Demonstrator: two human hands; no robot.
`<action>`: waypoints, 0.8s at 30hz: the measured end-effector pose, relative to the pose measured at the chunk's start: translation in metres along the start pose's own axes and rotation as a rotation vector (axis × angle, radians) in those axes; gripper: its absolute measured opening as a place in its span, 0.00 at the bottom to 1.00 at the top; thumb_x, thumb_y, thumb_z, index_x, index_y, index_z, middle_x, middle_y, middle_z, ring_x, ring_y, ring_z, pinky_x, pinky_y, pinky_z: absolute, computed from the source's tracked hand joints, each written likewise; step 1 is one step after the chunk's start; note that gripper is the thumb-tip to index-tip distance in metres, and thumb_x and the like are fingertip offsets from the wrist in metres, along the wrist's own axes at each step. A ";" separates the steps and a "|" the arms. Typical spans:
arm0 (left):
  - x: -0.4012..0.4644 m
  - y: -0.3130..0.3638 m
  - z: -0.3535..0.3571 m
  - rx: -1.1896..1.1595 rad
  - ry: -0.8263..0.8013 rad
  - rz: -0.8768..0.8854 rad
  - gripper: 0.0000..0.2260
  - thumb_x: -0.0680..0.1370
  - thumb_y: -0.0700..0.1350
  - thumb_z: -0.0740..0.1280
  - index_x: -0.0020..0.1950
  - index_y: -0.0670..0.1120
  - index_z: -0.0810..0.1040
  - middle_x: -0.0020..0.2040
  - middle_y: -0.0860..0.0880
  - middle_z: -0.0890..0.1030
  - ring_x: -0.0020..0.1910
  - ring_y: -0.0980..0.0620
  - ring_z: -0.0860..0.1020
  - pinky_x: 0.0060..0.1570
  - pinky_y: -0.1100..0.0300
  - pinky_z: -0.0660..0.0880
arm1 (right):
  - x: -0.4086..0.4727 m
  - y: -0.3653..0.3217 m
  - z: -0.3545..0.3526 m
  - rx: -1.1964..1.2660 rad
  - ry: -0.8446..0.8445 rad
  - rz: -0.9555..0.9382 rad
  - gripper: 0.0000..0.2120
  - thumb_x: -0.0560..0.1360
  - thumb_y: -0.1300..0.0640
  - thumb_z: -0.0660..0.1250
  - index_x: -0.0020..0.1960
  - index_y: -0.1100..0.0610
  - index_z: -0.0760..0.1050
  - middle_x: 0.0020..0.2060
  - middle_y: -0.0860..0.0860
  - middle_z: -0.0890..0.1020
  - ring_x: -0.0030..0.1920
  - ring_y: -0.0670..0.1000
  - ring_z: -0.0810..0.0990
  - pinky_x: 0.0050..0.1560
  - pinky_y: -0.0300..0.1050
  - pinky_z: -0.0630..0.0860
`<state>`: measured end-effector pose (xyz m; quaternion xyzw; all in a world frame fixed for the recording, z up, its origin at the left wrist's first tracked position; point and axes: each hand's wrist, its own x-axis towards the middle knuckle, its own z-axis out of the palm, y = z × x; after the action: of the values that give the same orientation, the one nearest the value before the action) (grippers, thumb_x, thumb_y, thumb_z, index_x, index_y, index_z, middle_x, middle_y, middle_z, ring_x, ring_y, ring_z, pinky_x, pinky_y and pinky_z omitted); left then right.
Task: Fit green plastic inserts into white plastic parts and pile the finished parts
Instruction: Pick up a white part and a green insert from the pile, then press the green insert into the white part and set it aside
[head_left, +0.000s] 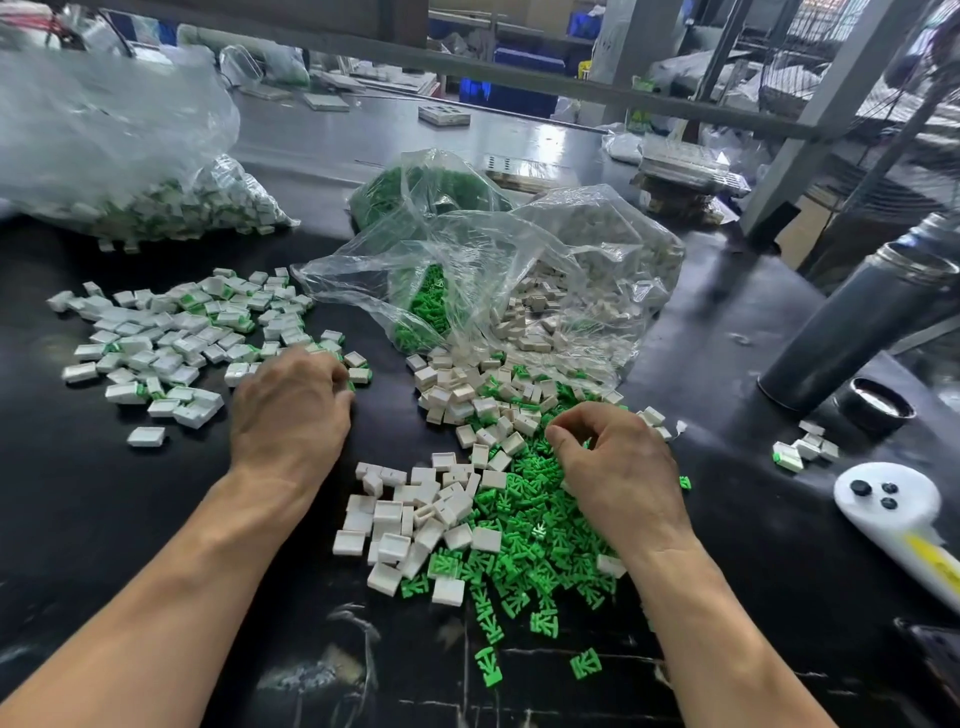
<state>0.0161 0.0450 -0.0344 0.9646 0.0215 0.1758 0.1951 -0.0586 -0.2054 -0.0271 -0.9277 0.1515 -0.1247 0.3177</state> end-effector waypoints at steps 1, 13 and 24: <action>0.000 -0.001 0.000 0.001 0.001 -0.009 0.07 0.77 0.45 0.74 0.55 0.46 0.85 0.55 0.44 0.82 0.55 0.41 0.79 0.58 0.47 0.73 | 0.000 0.000 -0.001 -0.011 -0.016 -0.001 0.03 0.79 0.47 0.71 0.49 0.44 0.84 0.41 0.37 0.80 0.44 0.43 0.78 0.49 0.43 0.72; -0.019 0.025 -0.002 -0.389 -0.517 0.068 0.04 0.77 0.52 0.74 0.42 0.59 0.84 0.43 0.63 0.81 0.43 0.64 0.79 0.45 0.63 0.77 | -0.005 -0.005 0.003 -0.173 -0.134 -0.043 0.10 0.73 0.35 0.73 0.47 0.41 0.81 0.45 0.38 0.75 0.53 0.45 0.75 0.58 0.46 0.72; -0.026 0.032 0.005 -0.283 -0.519 0.135 0.04 0.76 0.51 0.76 0.43 0.61 0.84 0.46 0.61 0.78 0.48 0.61 0.77 0.51 0.62 0.72 | -0.010 -0.012 0.013 -0.261 -0.096 -0.096 0.07 0.76 0.42 0.74 0.47 0.43 0.79 0.44 0.40 0.74 0.50 0.45 0.73 0.53 0.42 0.65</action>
<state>-0.0074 0.0110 -0.0346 0.9397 -0.1182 -0.0626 0.3146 -0.0611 -0.1854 -0.0312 -0.9721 0.1064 -0.0745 0.1951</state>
